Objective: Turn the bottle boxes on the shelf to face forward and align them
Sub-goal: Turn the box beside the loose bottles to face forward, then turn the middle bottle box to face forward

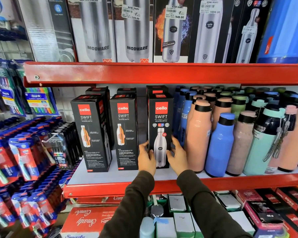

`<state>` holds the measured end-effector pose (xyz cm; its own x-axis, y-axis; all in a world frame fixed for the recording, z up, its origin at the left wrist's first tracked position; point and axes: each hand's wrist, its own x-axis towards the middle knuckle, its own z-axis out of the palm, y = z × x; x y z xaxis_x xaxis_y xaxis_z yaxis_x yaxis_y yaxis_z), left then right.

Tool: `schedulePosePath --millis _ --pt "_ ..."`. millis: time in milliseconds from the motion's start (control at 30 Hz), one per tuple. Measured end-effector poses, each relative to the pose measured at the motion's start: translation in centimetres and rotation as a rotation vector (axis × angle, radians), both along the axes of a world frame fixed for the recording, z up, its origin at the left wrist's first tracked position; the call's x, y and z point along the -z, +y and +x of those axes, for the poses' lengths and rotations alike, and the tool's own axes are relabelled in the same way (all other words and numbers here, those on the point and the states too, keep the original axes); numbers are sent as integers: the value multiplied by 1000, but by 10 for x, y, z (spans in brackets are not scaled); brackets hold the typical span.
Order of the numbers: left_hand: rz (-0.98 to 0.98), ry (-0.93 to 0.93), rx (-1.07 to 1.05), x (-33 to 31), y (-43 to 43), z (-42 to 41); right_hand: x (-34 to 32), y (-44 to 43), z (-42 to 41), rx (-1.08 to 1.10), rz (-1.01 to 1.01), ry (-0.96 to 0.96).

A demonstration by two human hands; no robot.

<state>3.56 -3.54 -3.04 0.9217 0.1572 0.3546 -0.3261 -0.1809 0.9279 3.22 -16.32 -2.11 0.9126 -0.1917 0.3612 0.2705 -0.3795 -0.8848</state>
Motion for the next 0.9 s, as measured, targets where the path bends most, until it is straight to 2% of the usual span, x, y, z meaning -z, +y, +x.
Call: schedulePosePath --millis 167,433,567,667,800,900 --pt "39 -28 -2 -1 1 -5 5 10 -10 153 100 -139" --pt "76 -259 -114 -1 21 -25 6 32 -29 318 128 -302" --pt "109 -419 -149 -8 37 -34 2 55 -39 281 91 -414" --pt "148 -469 -221 -10 51 -38 -2 78 -42 222 81 -443" --pt "169 -450 -335 -8 73 -34 -2 103 -40 120 41 -446" --pt "138 -383 -291 -4 87 -27 2 116 -33 74 46 -348"
